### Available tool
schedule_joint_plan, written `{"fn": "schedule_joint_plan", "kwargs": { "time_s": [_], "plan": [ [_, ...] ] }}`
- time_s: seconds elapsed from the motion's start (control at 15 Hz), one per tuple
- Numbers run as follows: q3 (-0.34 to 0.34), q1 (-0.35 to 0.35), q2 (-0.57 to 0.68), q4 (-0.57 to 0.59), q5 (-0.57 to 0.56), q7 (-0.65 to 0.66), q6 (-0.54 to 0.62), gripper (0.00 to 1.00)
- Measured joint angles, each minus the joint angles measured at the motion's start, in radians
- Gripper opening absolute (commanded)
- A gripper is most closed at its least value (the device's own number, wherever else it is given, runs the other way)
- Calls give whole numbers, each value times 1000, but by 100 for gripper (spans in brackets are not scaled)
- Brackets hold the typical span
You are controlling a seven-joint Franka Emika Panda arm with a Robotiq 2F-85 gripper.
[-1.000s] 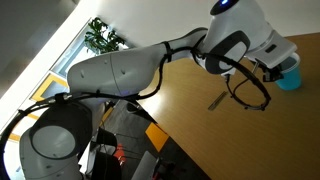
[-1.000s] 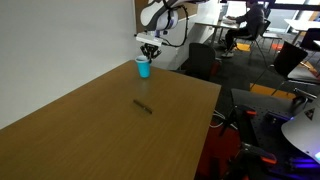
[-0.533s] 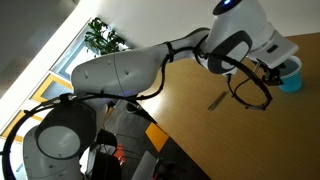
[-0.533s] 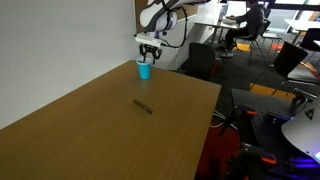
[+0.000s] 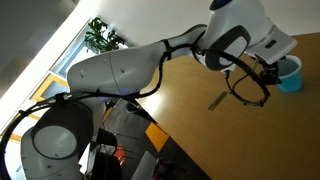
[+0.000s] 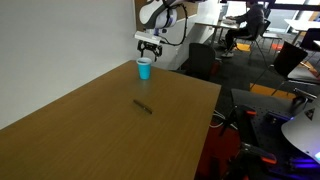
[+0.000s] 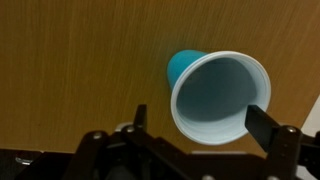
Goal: Move the blue cup to the top right corner of the table
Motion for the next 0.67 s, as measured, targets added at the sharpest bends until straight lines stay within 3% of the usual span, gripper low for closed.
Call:
{"fn": "schedule_joint_plan", "kwargs": {
  "time_s": [0.4,0.67],
  "plan": [
    [-13,33,-166,-143,-3,-15,64,100],
    [54,35,-359,-319,19,-168,170,100]
  ]
}}
